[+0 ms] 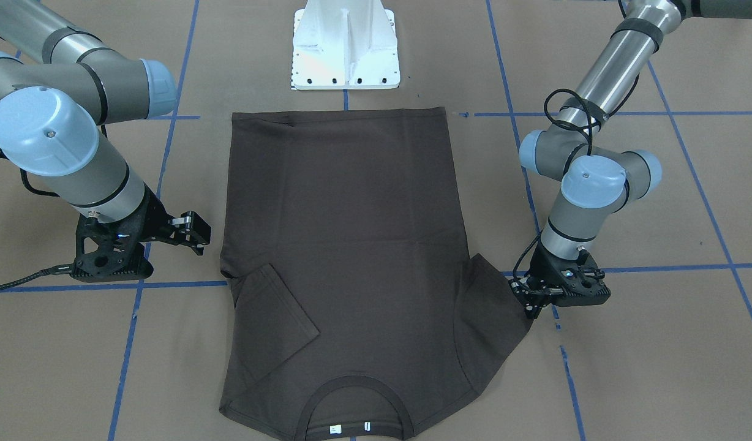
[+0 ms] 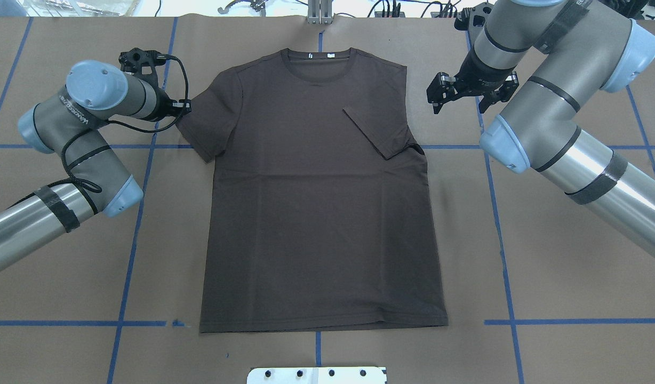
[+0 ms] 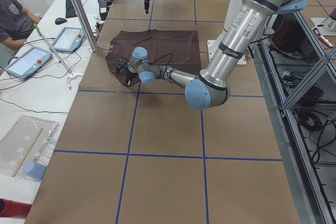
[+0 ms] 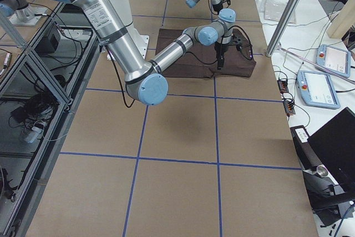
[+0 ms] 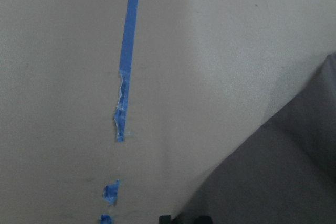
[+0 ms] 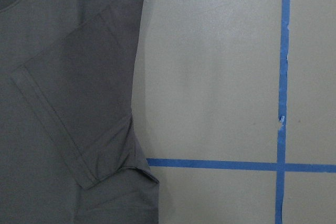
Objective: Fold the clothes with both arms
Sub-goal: 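Grasp the sleeve nearest the left gripper and fold it inward toward the collar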
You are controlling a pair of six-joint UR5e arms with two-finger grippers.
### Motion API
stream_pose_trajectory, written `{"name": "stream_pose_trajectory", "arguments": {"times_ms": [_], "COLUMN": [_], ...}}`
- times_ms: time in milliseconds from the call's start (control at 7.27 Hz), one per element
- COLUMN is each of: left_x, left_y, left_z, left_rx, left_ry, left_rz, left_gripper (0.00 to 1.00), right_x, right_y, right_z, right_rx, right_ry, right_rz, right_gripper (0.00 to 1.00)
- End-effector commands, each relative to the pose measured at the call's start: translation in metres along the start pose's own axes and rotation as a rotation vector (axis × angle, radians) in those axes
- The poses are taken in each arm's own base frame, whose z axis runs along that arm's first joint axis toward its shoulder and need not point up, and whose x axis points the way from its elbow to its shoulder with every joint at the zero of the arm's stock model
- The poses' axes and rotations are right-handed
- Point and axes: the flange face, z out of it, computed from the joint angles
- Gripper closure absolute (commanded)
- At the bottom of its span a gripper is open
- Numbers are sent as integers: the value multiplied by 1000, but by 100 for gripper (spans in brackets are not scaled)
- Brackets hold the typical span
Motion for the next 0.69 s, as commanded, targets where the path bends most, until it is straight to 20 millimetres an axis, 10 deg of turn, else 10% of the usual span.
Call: {"name": "stream_pose_trajectory", "arguments": {"times_ms": [0, 275, 550], "left_x": [15, 69, 129], "left_y": [-2, -3, -8], "left_z": [-16, -72, -78], "left_rx": [10, -19, -58], "left_ry": [27, 5, 41], "left_rz": [2, -62, -163], "left_gripper": [100, 100, 100], "right_x": [3, 3, 5], "right_y": [-1, -1, 0], "right_z": [0, 0, 3], "right_rx": [1, 1, -3], "right_ry": [2, 2, 5], "right_rz": [3, 5, 6], "right_gripper": [0, 0, 0]}}
